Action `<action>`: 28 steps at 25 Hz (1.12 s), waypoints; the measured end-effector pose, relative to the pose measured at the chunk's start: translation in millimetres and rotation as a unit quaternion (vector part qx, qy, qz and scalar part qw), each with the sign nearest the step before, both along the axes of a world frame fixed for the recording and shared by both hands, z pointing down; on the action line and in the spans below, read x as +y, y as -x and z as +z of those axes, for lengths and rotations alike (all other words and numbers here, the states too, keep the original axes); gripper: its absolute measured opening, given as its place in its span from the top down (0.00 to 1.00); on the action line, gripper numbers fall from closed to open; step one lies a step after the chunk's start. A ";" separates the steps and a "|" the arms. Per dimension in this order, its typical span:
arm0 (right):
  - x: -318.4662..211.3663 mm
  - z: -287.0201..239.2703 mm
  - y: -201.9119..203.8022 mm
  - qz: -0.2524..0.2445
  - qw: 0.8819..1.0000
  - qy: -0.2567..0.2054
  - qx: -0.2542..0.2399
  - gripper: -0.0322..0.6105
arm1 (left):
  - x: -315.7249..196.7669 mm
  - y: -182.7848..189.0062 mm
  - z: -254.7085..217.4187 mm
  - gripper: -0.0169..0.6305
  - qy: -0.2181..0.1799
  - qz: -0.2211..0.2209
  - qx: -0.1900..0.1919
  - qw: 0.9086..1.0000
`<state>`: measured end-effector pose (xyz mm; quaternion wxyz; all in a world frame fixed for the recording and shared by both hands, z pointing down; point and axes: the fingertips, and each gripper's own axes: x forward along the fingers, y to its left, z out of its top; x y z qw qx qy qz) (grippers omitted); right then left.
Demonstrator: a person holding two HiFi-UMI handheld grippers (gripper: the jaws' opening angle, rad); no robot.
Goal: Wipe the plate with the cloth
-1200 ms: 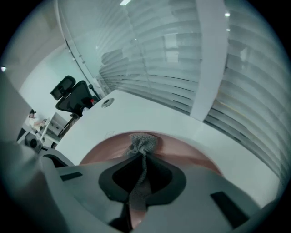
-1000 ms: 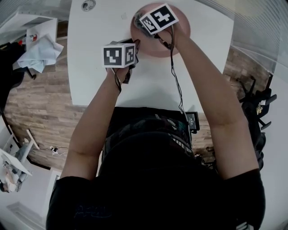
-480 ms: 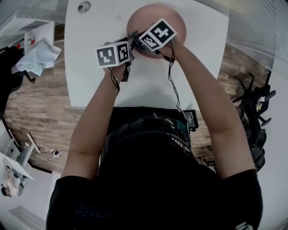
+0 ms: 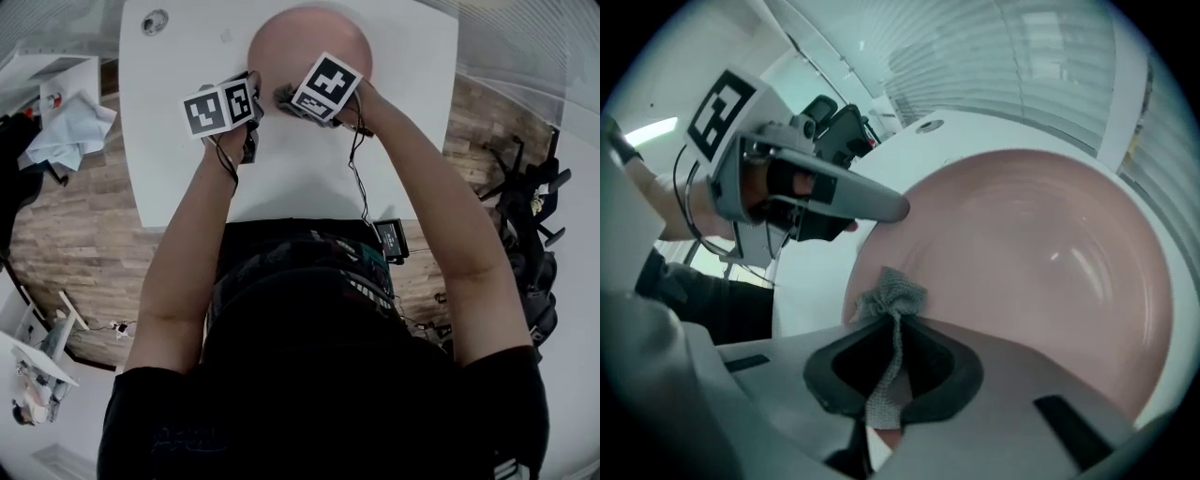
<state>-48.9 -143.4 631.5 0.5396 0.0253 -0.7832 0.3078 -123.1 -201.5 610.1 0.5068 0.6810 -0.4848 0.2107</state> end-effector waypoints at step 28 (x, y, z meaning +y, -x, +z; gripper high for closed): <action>-170.4 -0.8 -35.8 0.149 0.963 -0.218 0.059 0.89 | 0.6 -9.0 -0.1 0.88 0.010 0.046 -0.010 0.999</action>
